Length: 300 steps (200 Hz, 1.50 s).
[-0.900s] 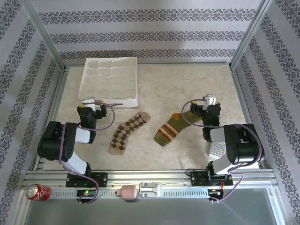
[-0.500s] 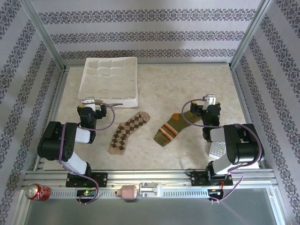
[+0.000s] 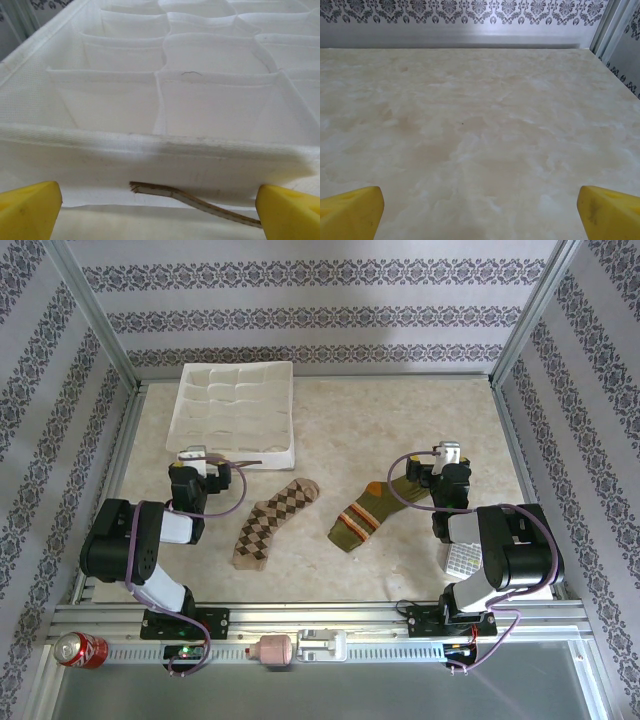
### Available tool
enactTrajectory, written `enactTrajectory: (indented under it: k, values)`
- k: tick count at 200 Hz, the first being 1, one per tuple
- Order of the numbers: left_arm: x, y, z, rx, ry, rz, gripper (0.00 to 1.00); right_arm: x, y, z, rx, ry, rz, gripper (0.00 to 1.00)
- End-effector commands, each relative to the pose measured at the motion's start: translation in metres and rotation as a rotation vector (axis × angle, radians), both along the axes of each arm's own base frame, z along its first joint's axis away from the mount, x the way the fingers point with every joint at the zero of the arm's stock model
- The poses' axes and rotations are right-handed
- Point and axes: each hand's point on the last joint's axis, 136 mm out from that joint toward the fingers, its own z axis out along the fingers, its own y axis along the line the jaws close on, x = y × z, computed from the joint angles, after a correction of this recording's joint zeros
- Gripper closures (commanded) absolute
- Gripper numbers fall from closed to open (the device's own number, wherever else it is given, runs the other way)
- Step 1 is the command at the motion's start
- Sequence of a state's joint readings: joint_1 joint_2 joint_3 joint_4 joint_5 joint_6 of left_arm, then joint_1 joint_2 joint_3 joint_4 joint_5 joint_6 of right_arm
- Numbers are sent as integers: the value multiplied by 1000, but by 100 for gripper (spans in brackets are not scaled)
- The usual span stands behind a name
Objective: Roll the socks
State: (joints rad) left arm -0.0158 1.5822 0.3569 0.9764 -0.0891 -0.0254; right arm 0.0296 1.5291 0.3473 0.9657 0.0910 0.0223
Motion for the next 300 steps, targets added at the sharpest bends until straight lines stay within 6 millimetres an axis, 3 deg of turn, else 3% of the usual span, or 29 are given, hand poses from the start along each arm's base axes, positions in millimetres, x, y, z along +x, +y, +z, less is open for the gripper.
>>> enactTrajectory:
  k: [1,9,24,37,51,59,69,87,100,110,139,154,181,200,218,239,274,300]
  values:
    - [-13,9,35,58,-84,95,1,-11,1,36,-69,-77,-70,2]
    - [-17,5,55,91,-108,100,1,-18,3,50,-115,-81,-96,2]
    - [-23,0,92,74,-133,152,1,-24,13,117,-82,-178,-148,2]
    - [-27,2,124,-30,-131,243,1,-33,23,169,66,-197,-142,2]
    - [-44,-3,127,-279,79,315,1,-48,30,180,318,-33,-136,2]
    - [-54,-10,128,-411,144,342,1,-56,38,175,467,51,-118,2]
    - [-48,-28,123,-560,158,264,1,-59,32,161,674,79,-177,2]
    - [-47,-55,110,-749,258,184,3,-51,60,152,838,120,39,2]
    - [-60,-74,89,-804,418,176,15,-57,79,141,709,223,49,2]
    - [-80,-87,65,-819,557,200,25,-63,106,142,565,280,125,9]
    - [-141,-110,9,-765,830,232,46,-99,199,115,270,451,411,33]
    - [-162,-110,-10,-750,909,250,51,-127,246,99,155,497,578,37]
    - [-175,-112,-34,-758,975,268,58,-176,314,69,-3,548,859,40]
    - [-173,-120,-48,-792,993,247,64,-204,348,56,-75,526,1059,40]
    - [-174,-134,-62,-836,1042,216,72,-224,367,47,-153,463,1226,43]
    - [-179,-151,-73,-828,1087,188,75,-236,374,39,-209,388,1356,44]
    - [-182,-180,-83,-821,1123,145,75,-259,371,6,-403,321,1526,43]
    - [-177,-180,-75,-790,1102,157,74,-264,368,-16,-519,333,1575,45]
